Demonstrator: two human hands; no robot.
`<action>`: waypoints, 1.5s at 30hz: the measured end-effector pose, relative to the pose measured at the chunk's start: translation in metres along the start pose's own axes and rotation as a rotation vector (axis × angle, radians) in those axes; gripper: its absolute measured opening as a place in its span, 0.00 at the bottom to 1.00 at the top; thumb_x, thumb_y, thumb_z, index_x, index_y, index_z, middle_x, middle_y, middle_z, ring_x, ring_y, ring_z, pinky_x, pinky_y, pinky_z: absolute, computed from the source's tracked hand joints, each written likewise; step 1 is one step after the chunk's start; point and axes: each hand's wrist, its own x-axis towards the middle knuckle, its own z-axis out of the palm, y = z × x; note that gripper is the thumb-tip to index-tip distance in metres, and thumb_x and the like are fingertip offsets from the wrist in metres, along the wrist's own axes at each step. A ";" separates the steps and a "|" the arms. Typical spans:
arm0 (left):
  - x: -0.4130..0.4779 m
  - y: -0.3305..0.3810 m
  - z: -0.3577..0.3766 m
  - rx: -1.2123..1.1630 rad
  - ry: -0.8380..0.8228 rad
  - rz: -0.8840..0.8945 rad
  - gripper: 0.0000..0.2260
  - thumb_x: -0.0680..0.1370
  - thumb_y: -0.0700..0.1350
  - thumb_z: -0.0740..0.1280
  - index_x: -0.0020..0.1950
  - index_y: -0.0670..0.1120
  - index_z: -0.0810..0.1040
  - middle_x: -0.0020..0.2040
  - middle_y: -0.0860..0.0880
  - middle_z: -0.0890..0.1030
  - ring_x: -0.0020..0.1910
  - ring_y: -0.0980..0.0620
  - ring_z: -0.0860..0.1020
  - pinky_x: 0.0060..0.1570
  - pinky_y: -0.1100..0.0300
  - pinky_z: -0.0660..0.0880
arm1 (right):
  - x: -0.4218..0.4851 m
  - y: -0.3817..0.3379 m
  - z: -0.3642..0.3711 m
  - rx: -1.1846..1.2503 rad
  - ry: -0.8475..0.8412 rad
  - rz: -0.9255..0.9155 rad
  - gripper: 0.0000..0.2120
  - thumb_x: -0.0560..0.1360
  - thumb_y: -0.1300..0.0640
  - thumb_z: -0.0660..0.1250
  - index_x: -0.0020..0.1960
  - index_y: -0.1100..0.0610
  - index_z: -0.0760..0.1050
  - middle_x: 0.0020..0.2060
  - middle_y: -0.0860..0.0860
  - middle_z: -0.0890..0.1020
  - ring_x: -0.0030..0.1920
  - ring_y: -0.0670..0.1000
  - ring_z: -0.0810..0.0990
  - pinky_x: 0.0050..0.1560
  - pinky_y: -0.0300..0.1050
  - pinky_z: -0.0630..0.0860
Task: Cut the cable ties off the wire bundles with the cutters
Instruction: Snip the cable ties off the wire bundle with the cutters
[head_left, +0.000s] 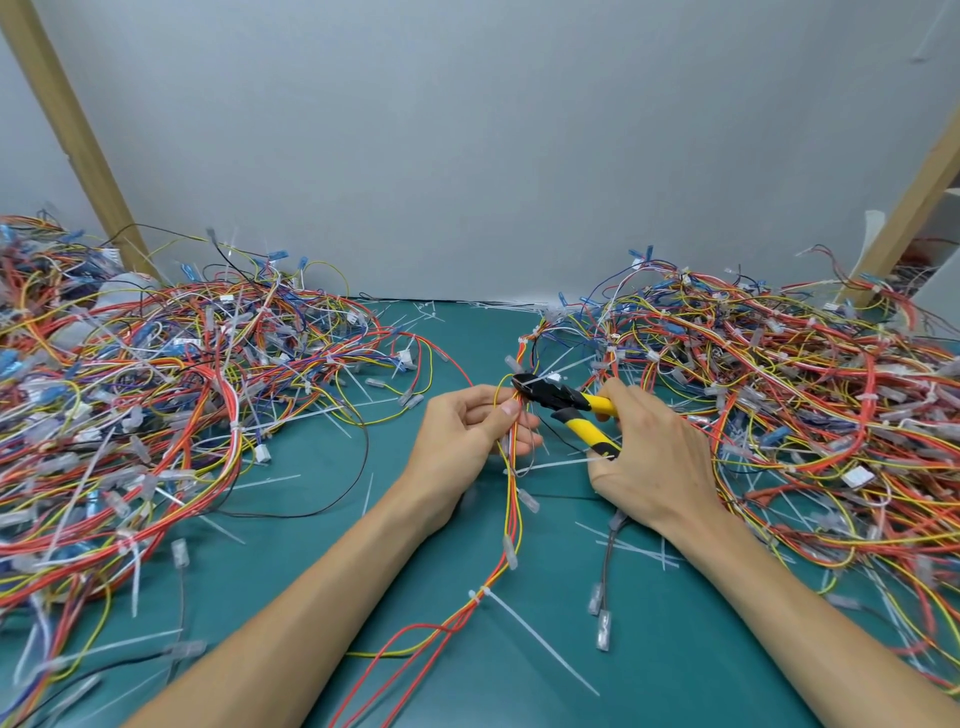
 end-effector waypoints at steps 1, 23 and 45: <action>0.000 0.000 0.000 -0.002 0.001 0.000 0.05 0.81 0.35 0.62 0.49 0.38 0.77 0.38 0.45 0.83 0.34 0.51 0.83 0.38 0.62 0.80 | 0.000 0.000 -0.001 0.002 0.000 0.001 0.20 0.63 0.54 0.69 0.47 0.45 0.60 0.38 0.46 0.72 0.36 0.52 0.68 0.31 0.43 0.57; 0.000 0.000 0.001 -0.009 0.034 0.004 0.04 0.80 0.34 0.63 0.50 0.37 0.77 0.37 0.45 0.83 0.33 0.51 0.82 0.38 0.62 0.80 | 0.000 -0.002 -0.003 -0.012 -0.010 0.033 0.12 0.58 0.51 0.58 0.42 0.51 0.66 0.28 0.45 0.66 0.33 0.55 0.68 0.30 0.43 0.58; -0.001 0.000 0.002 0.036 0.032 0.013 0.04 0.80 0.34 0.62 0.50 0.35 0.76 0.36 0.45 0.82 0.32 0.51 0.82 0.38 0.62 0.80 | 0.000 0.001 -0.004 0.019 -0.006 0.051 0.10 0.59 0.54 0.65 0.37 0.54 0.67 0.24 0.47 0.66 0.29 0.55 0.68 0.28 0.41 0.59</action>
